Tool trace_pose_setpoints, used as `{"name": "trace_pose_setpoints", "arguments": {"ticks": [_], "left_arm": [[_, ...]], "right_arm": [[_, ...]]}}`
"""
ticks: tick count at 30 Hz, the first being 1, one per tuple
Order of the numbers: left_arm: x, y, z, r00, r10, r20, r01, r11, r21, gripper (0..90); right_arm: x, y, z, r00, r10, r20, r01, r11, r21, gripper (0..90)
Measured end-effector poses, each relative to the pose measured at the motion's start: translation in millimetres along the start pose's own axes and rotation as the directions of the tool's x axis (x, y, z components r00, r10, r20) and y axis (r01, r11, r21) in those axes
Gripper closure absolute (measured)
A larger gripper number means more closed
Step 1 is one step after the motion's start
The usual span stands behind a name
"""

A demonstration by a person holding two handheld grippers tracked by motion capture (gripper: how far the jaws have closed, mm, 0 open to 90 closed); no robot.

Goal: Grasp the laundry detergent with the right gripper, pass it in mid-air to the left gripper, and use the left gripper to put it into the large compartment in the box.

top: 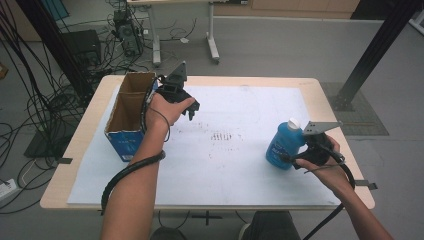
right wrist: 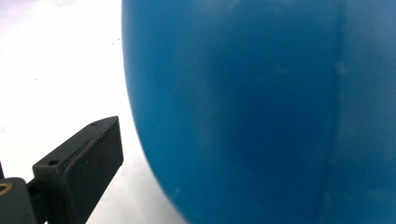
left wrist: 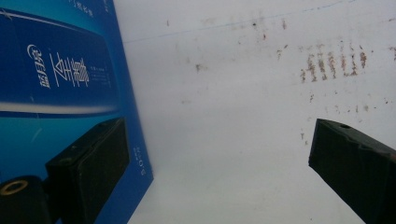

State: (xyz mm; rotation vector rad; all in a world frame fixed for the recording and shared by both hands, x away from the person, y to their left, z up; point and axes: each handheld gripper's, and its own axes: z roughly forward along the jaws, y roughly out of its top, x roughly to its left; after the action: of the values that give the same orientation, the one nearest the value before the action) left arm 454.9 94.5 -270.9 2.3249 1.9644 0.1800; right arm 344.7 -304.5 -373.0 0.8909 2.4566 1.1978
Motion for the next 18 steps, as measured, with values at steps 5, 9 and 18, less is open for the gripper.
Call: {"name": "trace_pose_setpoints", "arguments": {"ticks": [5, 9, 18], "left_arm": [[-0.3, 0.1, -0.6, 1.0000, 0.003, 0.002, -0.003, 1.0000, -0.002, 5.8], [-0.5, -0.1, -1.0, 1.0000, -0.001, 0.006, 0.001, 1.0000, -0.005, 5.7], [-0.8, -0.5, -1.2, 1.0000, 0.000, 0.005, 0.000, 1.0000, -0.004, 5.7]], "right_arm": [[0.1, 0.3, -0.2, 1.0000, 0.000, -0.001, 0.000, 1.000, -0.004, 1.9], [0.6, 0.9, 0.7, 1.0000, -0.004, -0.005, 0.004, 1.000, -0.002, 1.9], [0.8, 0.7, 1.3, 1.0000, -0.002, -0.003, 0.002, 1.000, -0.008, 1.9]]}}
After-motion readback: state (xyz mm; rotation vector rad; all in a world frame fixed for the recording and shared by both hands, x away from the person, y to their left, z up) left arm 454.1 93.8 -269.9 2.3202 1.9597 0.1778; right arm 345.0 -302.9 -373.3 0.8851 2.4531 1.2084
